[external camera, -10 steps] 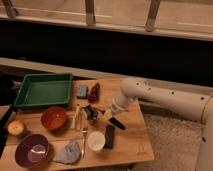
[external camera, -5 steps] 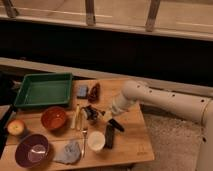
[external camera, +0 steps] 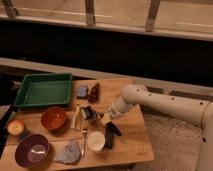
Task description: Place brush in metal cup
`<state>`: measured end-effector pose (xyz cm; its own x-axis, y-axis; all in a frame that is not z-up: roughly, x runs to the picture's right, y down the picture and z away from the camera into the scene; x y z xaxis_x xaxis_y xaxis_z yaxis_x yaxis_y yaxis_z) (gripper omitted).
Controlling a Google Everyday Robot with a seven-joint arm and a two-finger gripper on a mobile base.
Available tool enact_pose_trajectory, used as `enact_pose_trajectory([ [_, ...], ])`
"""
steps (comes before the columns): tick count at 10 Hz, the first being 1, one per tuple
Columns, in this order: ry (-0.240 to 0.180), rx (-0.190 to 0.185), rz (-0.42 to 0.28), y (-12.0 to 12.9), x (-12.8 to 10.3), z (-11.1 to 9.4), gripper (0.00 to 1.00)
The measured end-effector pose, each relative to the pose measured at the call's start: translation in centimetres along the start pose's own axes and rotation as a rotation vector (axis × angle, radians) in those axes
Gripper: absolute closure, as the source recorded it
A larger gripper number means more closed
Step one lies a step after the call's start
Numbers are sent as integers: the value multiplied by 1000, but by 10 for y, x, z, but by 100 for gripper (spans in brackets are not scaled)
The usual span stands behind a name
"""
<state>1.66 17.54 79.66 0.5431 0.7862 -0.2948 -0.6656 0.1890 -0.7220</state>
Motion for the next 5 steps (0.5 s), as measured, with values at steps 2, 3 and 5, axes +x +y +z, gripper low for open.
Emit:
enact_pose_trajectory([
  [2,0,-4,-4,2,-3,4,25],
  [3,-4,-5,-8,4,-6,4,25],
  [5,-18,1,-22,6,-14,-1,25],
])
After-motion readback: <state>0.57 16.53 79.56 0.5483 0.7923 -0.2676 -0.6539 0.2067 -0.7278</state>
